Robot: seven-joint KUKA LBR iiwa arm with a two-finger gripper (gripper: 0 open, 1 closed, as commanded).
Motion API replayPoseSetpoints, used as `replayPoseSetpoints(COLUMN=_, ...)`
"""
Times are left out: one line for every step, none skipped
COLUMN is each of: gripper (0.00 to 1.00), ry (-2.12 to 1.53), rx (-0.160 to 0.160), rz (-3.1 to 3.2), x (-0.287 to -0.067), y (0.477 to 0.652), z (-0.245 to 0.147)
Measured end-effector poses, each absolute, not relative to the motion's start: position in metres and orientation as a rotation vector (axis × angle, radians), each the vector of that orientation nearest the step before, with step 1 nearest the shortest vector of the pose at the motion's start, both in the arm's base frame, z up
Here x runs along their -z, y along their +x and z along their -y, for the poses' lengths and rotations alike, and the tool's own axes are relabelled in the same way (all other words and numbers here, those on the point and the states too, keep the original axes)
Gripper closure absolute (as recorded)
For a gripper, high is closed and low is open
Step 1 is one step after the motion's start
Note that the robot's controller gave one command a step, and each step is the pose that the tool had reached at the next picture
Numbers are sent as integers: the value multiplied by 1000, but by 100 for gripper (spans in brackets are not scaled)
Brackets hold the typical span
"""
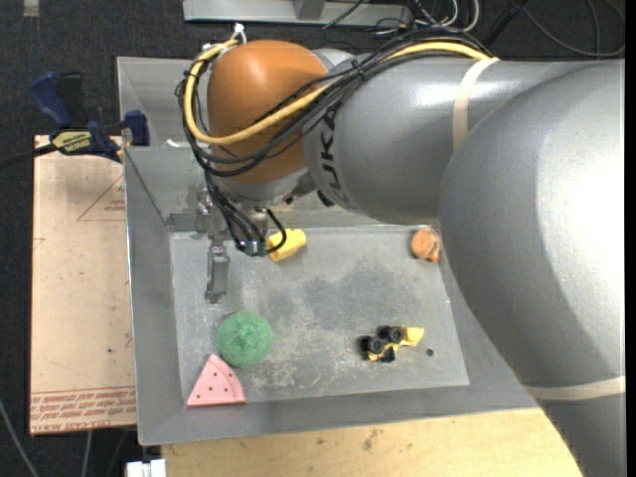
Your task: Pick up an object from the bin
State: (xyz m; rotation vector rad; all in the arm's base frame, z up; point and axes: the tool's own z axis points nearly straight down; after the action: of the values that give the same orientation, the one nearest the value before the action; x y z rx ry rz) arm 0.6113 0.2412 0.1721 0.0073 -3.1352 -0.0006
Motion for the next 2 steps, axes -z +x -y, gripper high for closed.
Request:
replayPoseSetpoints(gripper=0, ry=5, rx=1, rz=3136, x=-174, y=611, z=-241)
replayPoseSetpoints(gripper=0, ry=74, rx=-1, rz=3137, x=-197, y=593, z=-230)
